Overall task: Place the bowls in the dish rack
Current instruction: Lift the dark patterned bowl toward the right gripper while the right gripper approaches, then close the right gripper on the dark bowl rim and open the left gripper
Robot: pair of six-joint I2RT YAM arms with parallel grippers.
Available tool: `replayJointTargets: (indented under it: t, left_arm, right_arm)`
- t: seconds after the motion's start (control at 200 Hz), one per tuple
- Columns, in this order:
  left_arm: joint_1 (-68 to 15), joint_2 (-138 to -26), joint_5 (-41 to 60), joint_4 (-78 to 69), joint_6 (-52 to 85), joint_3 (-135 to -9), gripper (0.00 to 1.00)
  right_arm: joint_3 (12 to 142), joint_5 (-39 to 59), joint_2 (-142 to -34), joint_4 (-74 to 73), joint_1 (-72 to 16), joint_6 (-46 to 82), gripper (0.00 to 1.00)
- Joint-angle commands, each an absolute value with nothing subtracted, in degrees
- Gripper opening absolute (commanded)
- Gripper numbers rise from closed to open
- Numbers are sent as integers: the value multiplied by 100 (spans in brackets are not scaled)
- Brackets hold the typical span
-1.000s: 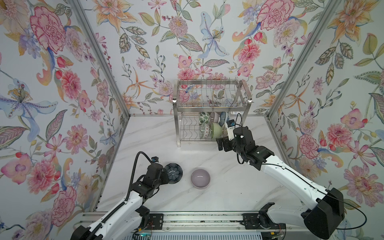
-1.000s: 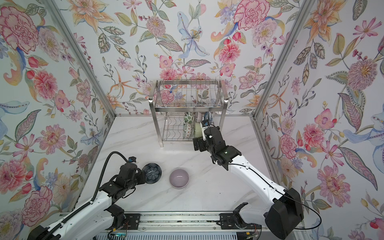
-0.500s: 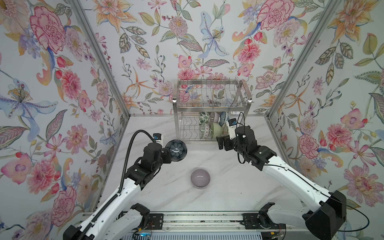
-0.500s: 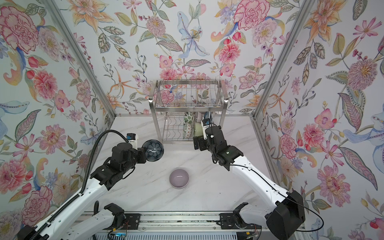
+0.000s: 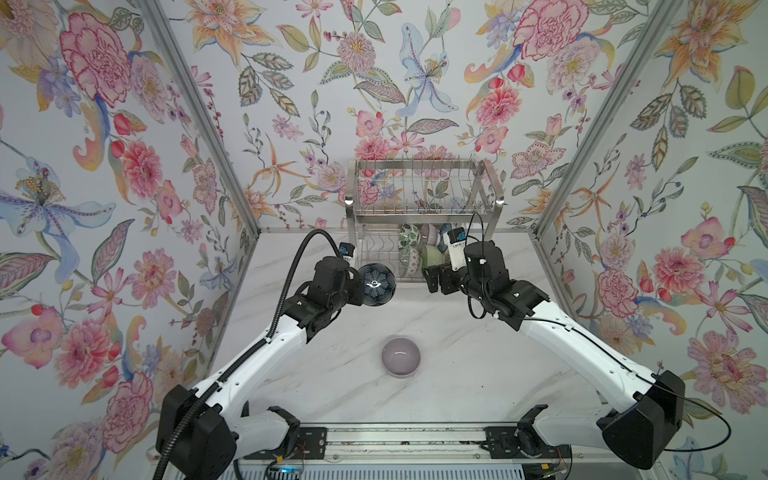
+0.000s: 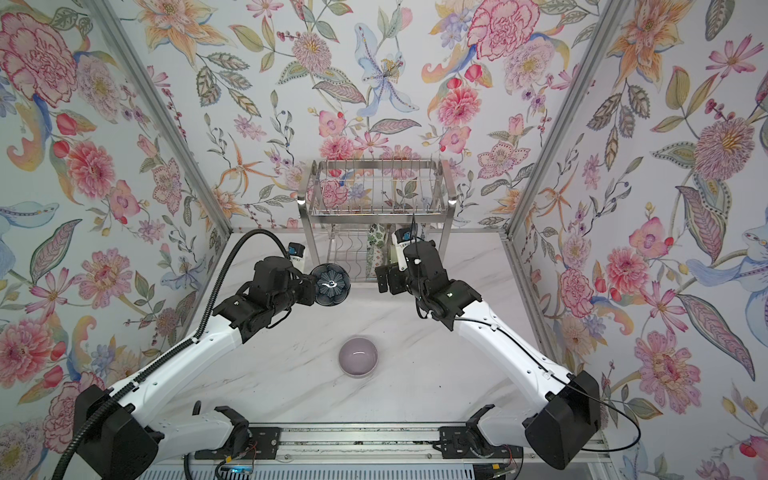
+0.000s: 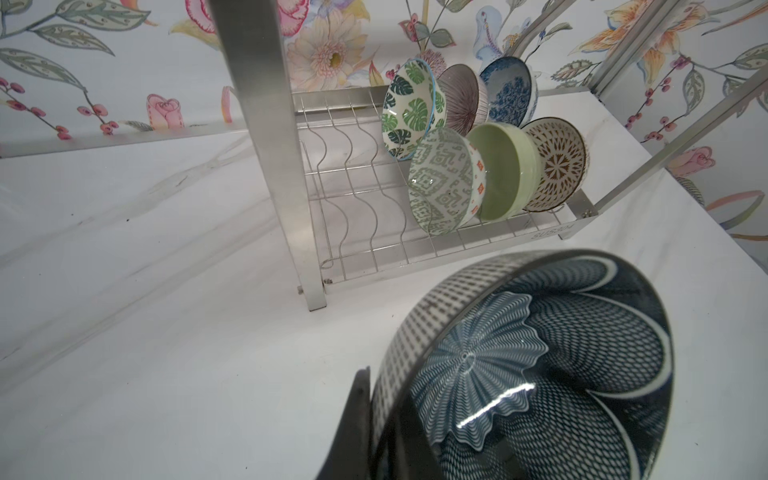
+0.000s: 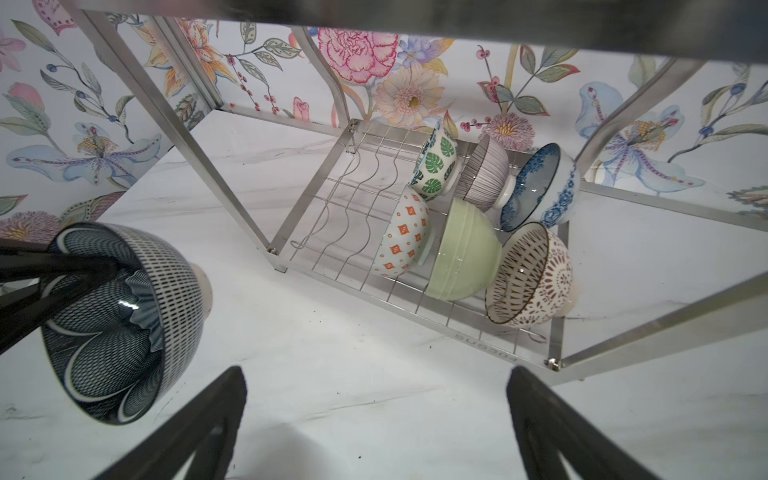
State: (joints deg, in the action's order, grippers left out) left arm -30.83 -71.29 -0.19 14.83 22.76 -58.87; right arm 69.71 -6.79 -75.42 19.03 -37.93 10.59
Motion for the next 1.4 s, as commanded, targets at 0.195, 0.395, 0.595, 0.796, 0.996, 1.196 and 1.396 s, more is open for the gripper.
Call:
replayJointTargets:
  t: [0.195, 0.395, 0.595, 0.796, 0.996, 1.196, 1.396]
  left_arm:
    - [-3270, -7259, -324, 1056, 2052, -6153, 0]
    - [-3484, -7260, -334, 546, 2049, -6081, 0]
    - [-3593, -7277, -196, 489, 2011, -6297, 0]
    - [-3802, -7247, -158, 477, 2087, -6437, 0]
    - [-3910, -7187, -130, 528, 2090, -6478, 0]
    - [-3910, -7146, -123, 565, 2101, -6484, 0]
    - [-3912, -7172, -87, 626, 2086, -6590, 0]
  right_arm:
    - [7249, -289, -7440, 2140, -4198, 1301, 99]
    - [7506, -544, -7734, 2058, -4614, 1543, 99]
    - [7811, -1090, -8094, 2074, -4772, 1900, 100]
    - [7902, -1385, -8367, 2091, -4738, 2251, 98]
    - [7859, -1442, -8491, 1988, -4685, 2456, 85]
    - [7857, -1402, -8520, 1969, -4632, 2524, 42]
    - [7862, -1286, -8519, 1969, -4597, 2559, 4]
